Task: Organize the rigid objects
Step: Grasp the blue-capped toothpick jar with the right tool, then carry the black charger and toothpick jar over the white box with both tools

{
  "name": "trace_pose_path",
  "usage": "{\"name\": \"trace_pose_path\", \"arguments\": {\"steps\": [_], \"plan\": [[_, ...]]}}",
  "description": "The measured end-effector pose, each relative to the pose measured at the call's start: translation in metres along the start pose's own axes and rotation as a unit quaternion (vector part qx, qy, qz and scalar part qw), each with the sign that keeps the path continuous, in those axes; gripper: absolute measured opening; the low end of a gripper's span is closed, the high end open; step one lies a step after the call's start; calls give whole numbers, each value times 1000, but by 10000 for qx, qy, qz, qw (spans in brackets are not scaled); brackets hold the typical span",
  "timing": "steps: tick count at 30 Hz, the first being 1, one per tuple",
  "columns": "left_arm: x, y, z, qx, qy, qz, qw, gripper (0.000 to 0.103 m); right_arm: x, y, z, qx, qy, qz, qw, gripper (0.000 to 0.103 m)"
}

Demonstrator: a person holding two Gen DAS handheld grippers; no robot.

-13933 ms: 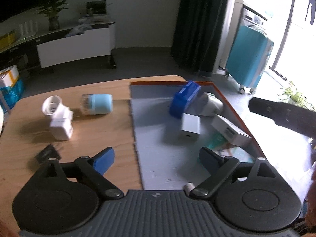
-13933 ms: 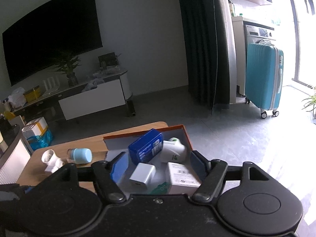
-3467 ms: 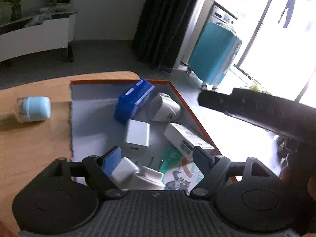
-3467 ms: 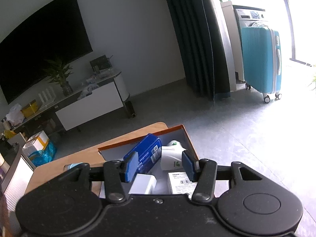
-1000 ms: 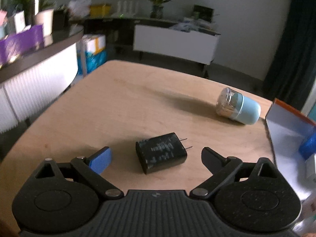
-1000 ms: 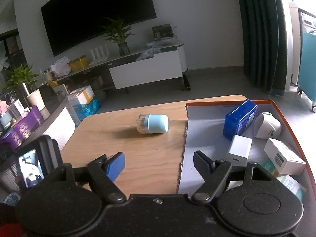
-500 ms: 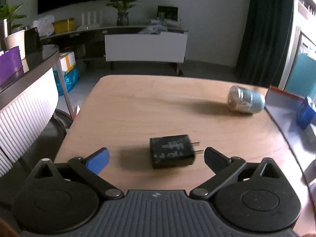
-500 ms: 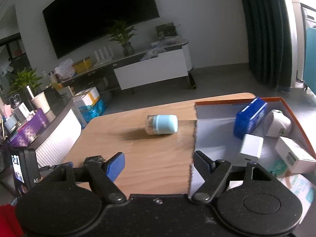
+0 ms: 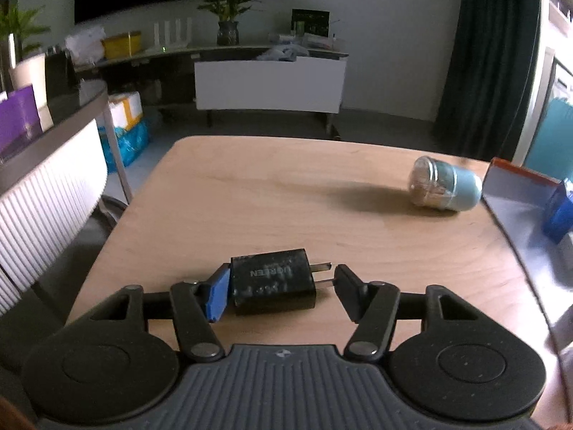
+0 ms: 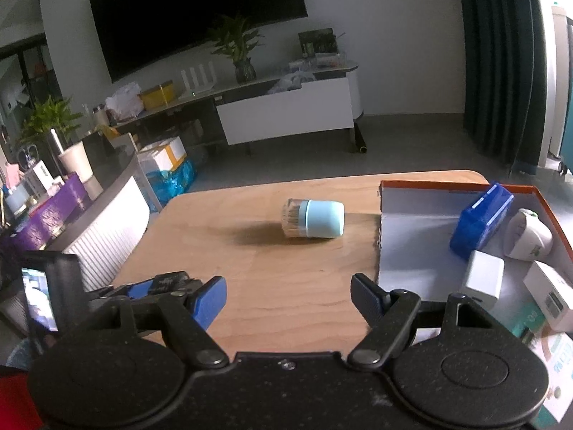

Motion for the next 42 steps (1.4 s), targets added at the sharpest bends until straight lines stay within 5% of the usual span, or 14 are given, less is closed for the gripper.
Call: {"name": "trace_pose_path", "arguments": {"steps": [12, 24, 30, 42], "plan": [[9, -20, 24, -182, 534, 240, 9981, 62, -6, -16, -108, 280, 405, -349, 9982, 93], [5, -17, 11, -188, 691, 375, 9967, 62, -12, -5, -183, 714, 845, 28, 9939, 91], [13, -16, 7, -60, 472, 476, 9977, 62, -3, -1, -159, 619, 791, 234, 9947, 91], [4, -30, 38, -86, 292, 372, 9988, 62, 38, 5, -35, 242, 326, 328, 9986, 91]]}}
Point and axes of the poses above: each gripper's, at about its wrist camera, not at the fingertips, and z roughly against the way its jaws point, x to its left, y to its underside, the point moved 4 cm from there along -z, roughly the way its jaws point, and after that the axes turned 14 degrees about -x, right-handed, at the moved point
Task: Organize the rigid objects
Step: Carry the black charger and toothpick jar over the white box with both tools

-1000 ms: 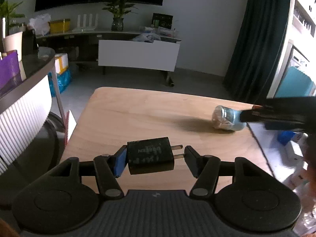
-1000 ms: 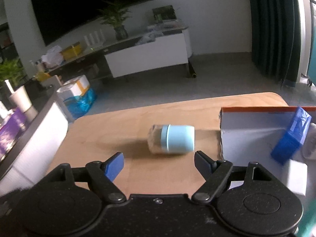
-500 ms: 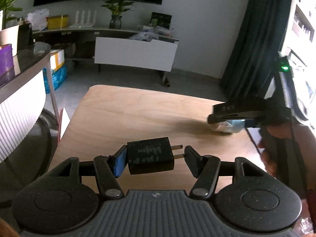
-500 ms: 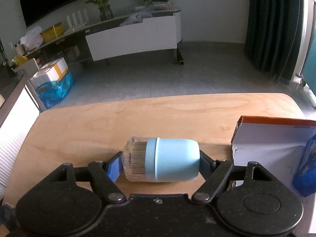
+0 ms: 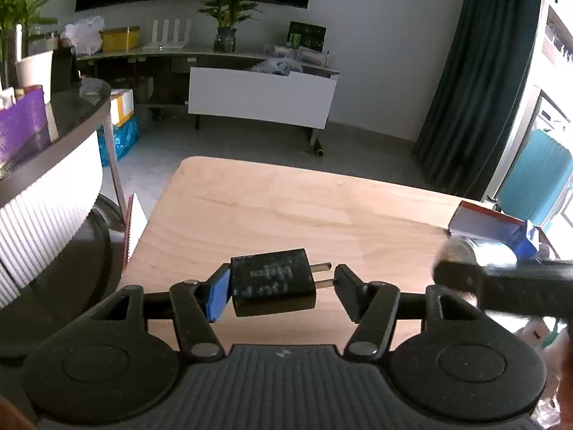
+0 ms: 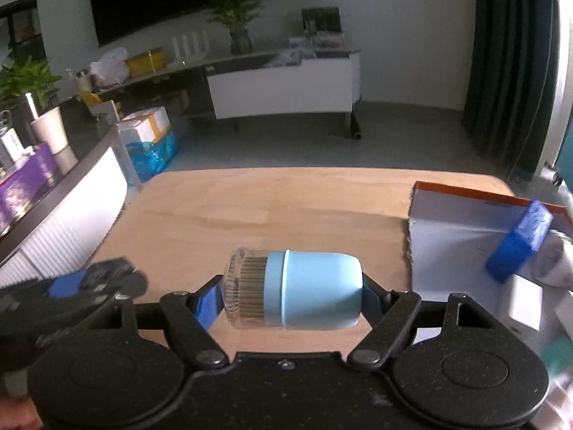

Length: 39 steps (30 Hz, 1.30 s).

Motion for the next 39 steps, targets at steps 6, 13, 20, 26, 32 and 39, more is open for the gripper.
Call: {"name": "trace_pose_path", "arguments": {"steps": [6, 13, 20, 26, 32, 39], "plan": [[-12, -5, 26, -76, -20, -83, 9999, 62, -2, 0, 44, -137, 4, -128, 9998, 91], [-28, -6, 53, -146, 17, -129, 9998, 62, -12, 3, 81, -252, 25, -244, 9994, 91], [-44, -4, 66, -183, 97, -161, 9997, 62, -18, 5, 109, -417, 77, -240, 9988, 91], [-55, -3, 72, -193, 198, -198, 9994, 62, -28, 9, 123, -470, 147, -320, 9983, 91], [-65, -2, 75, -205, 287, -253, 9991, 62, -40, 7, 133, -572, 232, -405, 9973, 91], [-77, 1, 76, -164, 465, -269, 9984, 62, -55, 7, 143, -683, 347, -467, 9960, 91]]}}
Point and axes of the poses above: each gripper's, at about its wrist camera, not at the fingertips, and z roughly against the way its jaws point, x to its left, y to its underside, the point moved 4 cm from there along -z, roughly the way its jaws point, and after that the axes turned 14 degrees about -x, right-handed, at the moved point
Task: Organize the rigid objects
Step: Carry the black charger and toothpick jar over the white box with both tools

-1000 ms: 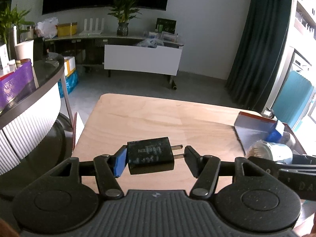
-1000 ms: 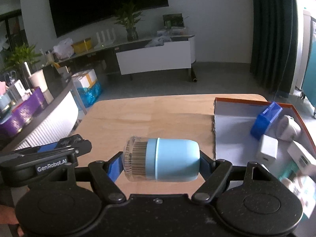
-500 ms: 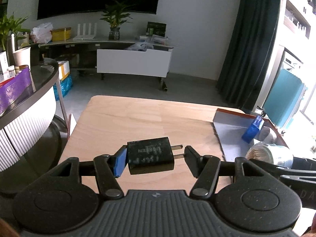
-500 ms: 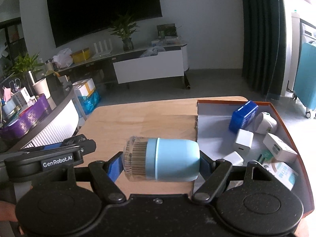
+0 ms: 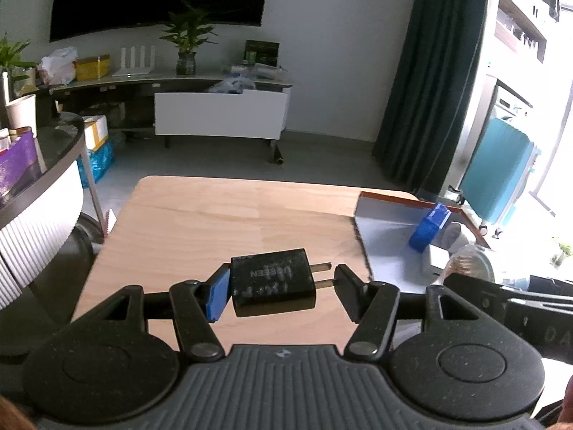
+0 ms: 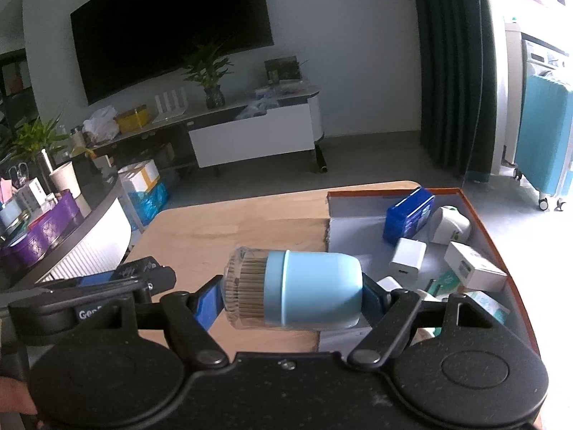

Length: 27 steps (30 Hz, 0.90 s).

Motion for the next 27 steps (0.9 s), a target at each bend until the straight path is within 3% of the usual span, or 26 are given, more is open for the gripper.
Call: {"name": "trace_pose_path", "arguments": {"steps": [27], "plan": [[-74, 11, -10, 141, 822, -278, 9961, 62, -80, -5, 35, -243, 850, -237, 9958, 91]]}}
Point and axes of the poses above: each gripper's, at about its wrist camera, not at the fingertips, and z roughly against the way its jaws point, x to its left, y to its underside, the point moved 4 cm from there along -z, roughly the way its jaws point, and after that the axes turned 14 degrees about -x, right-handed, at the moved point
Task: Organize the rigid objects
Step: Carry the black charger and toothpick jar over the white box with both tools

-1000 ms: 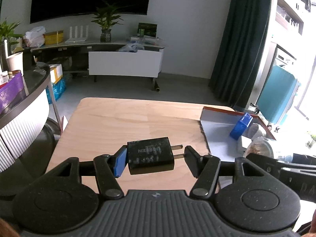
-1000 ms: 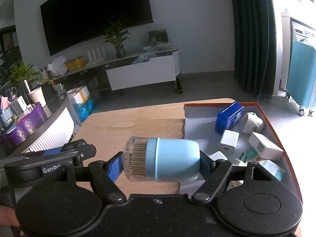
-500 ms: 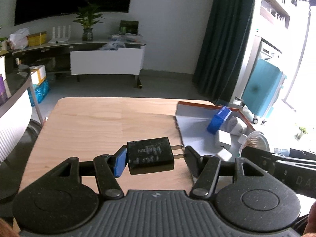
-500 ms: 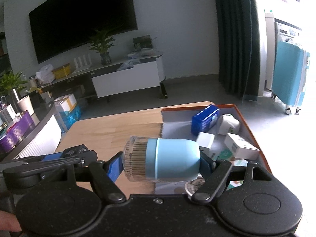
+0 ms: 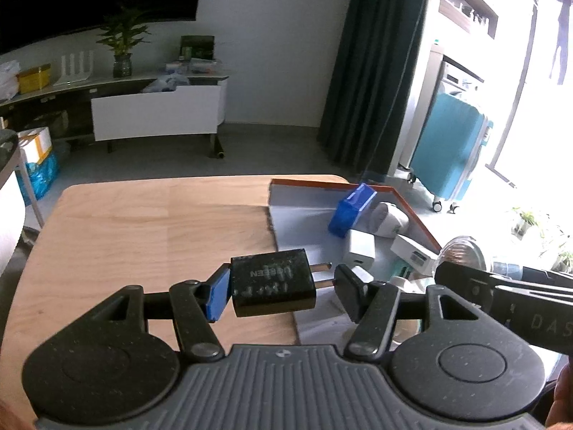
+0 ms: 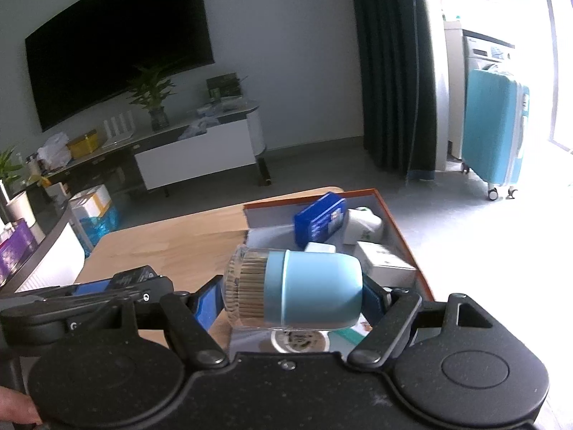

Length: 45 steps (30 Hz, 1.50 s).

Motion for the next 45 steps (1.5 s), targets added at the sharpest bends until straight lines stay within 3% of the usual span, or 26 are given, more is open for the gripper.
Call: {"name": "trace_pose_path", "arguments": {"steps": [21, 45], "plan": [[-47, 0, -23, 107, 396, -187, 9990, 62, -47, -16, -10, -155, 400, -121, 9990, 91], [-76, 8, -55, 342, 526, -283, 9976, 62, -65, -29, -53, -21, 103, 78, 9999, 91]]}}
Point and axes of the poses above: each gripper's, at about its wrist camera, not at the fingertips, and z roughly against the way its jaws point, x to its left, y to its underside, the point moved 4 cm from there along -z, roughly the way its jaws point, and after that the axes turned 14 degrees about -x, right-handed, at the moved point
